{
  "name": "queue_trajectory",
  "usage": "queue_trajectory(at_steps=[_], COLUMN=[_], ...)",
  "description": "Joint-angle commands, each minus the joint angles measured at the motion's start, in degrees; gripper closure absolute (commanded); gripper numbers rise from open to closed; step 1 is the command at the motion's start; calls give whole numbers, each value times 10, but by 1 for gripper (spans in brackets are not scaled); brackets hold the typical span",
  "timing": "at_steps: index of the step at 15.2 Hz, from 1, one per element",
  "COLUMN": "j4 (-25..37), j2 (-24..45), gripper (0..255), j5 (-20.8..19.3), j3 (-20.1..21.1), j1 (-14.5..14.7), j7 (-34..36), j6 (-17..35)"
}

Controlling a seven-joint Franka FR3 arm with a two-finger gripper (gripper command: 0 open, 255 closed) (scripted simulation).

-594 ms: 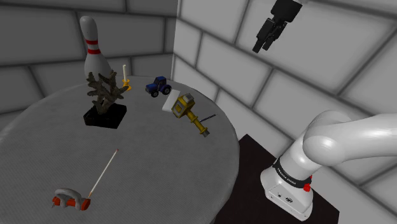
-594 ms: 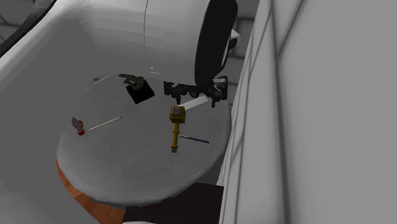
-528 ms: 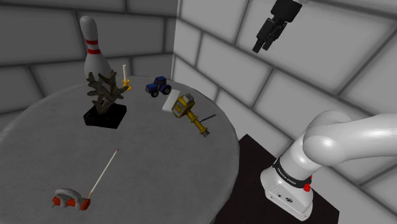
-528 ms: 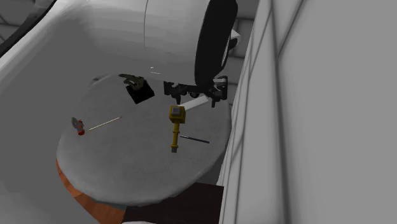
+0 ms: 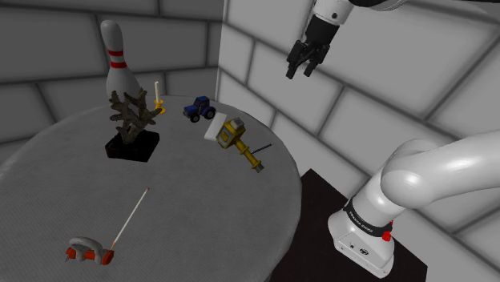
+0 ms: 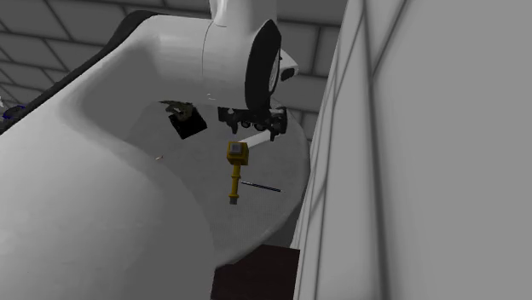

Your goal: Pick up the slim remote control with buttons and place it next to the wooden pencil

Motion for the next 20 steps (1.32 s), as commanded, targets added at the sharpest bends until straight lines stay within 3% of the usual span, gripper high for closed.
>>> queue_trajectory(at_steps=[1,10,20], j4=[-8,30,146], j2=[30,210,436], gripper=[0,0,0], j5=[6,6,-38], j3=[16,69,89], j1=[-2,-18,-21], j7=[34,172,329], j6=[35,158,244])
